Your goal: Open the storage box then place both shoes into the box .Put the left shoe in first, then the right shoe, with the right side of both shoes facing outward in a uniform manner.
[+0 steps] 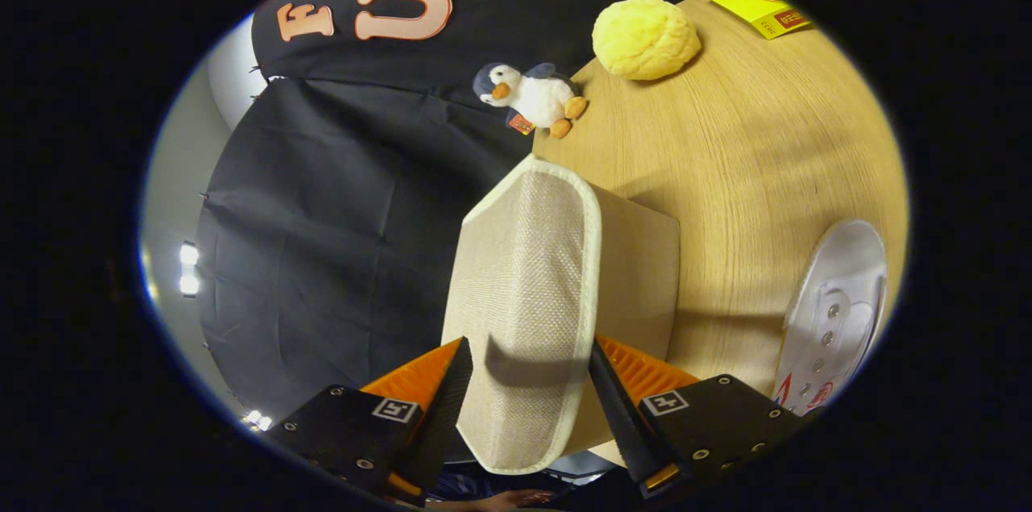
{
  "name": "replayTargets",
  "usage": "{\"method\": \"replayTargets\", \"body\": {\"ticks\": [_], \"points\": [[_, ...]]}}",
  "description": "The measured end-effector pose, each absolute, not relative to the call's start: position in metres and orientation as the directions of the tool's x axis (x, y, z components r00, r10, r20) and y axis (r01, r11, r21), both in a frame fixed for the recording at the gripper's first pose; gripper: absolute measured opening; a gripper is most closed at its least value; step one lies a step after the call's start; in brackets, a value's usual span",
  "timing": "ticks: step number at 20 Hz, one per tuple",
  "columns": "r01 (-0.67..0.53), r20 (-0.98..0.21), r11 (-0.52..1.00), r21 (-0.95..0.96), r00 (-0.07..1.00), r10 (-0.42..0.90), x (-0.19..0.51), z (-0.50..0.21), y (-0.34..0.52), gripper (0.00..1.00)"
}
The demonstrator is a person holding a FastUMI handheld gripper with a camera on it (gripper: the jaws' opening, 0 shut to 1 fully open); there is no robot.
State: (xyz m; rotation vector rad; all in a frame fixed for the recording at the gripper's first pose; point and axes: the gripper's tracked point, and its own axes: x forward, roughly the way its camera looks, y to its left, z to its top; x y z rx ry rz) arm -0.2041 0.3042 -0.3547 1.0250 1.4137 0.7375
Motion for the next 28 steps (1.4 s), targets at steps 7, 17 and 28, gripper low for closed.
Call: {"method": "replayTargets", "body": {"ticks": [7, 17, 28], "points": [[0.096, -0.357, 0.345, 0.933, 0.157, 0.921, -0.181, -0.276, 0.303, 0.47], [-0.011, -0.248, 0.254, 0.967, 0.169, 0.954, -0.159, -0.178, 0.375, 0.18], [-0.162, -0.302, 0.318, 0.934, 0.118, 0.946, -0.155, -0.15, 0.491, 0.16]]}}
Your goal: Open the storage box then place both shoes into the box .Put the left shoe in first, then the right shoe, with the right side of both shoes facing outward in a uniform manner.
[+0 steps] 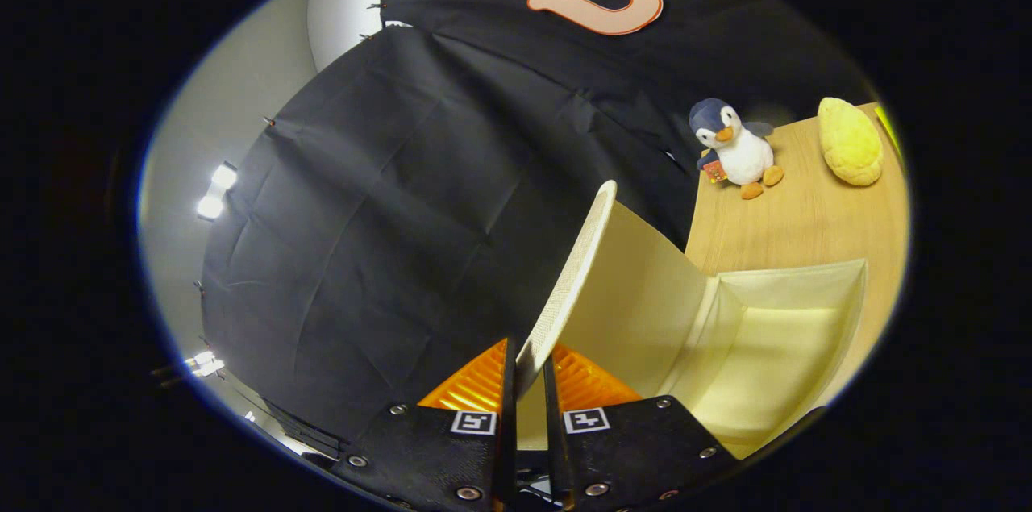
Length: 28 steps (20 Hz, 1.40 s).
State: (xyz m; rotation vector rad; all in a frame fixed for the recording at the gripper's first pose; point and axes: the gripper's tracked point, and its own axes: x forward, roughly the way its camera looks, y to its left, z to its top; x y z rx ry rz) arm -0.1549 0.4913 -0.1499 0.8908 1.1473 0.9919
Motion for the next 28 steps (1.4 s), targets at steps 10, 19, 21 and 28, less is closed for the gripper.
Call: {"method": "replayTargets", "body": {"ticks": [10, 19, 21, 28], "points": [[-0.196, -0.429, 0.436, 0.878, 0.078, 0.9, -0.178, -0.175, 0.592, 0.18], [-0.311, -0.548, 0.571, 0.76, 0.166, 0.82, -0.173, -0.199, 0.542, 0.73], [-0.339, -0.59, 0.635, 0.694, 0.236, 0.772, -0.162, -0.215, 0.499, 0.77], [-0.336, -0.723, 0.847, 0.412, 0.445, 0.528, -0.143, -0.272, 0.315, 0.83]]}}
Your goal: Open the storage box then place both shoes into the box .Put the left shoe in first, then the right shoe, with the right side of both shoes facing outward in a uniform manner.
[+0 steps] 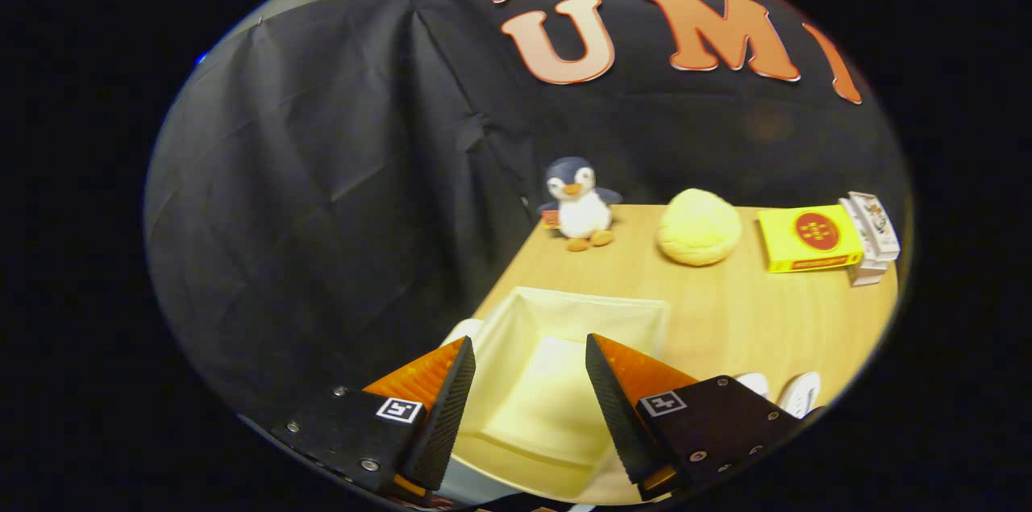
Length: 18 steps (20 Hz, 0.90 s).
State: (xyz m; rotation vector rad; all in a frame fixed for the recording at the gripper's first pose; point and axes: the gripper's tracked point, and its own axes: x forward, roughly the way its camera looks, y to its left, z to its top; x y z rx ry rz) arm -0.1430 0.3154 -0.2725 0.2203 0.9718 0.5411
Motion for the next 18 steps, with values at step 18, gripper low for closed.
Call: {"method": "replayTargets", "body": {"ticks": [18], "points": [[-0.267, -0.924, 0.95, 0.163, 0.295, 0.242, -0.25, -0.45, 0.096, 0.76]]}}
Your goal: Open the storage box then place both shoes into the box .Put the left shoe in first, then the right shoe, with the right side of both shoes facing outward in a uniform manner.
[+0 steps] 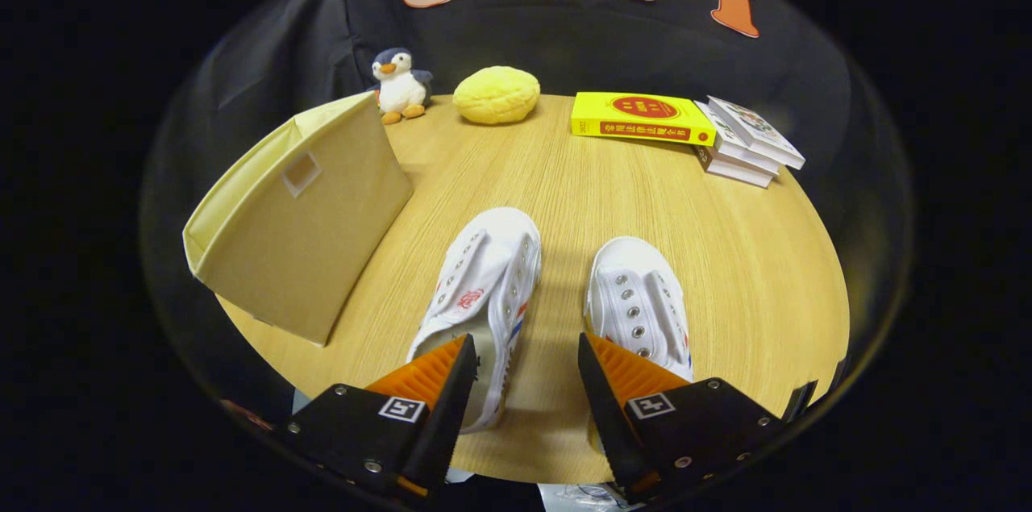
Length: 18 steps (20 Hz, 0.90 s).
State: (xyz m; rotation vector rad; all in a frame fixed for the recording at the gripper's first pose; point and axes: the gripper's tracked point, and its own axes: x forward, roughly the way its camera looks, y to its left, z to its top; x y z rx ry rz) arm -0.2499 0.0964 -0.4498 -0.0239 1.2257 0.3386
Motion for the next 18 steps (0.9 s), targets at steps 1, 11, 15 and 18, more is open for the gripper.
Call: {"method": "replayTargets", "body": {"ticks": [1, 11, 15, 18], "points": [[-0.274, -0.928, 0.949, 0.156, 0.29, 0.236, -0.25, -0.456, 0.097, 0.73], [-0.174, -0.914, 0.97, 0.172, 0.339, 0.223, -0.219, -0.492, 0.115, 0.28], [-0.113, -0.923, 0.978, 0.178, 0.325, 0.205, -0.218, -0.497, 0.115, 0.08], [-0.073, -0.925, 0.974, 0.213, 0.307, 0.225, -0.215, -0.496, 0.114, 0.02]]}}
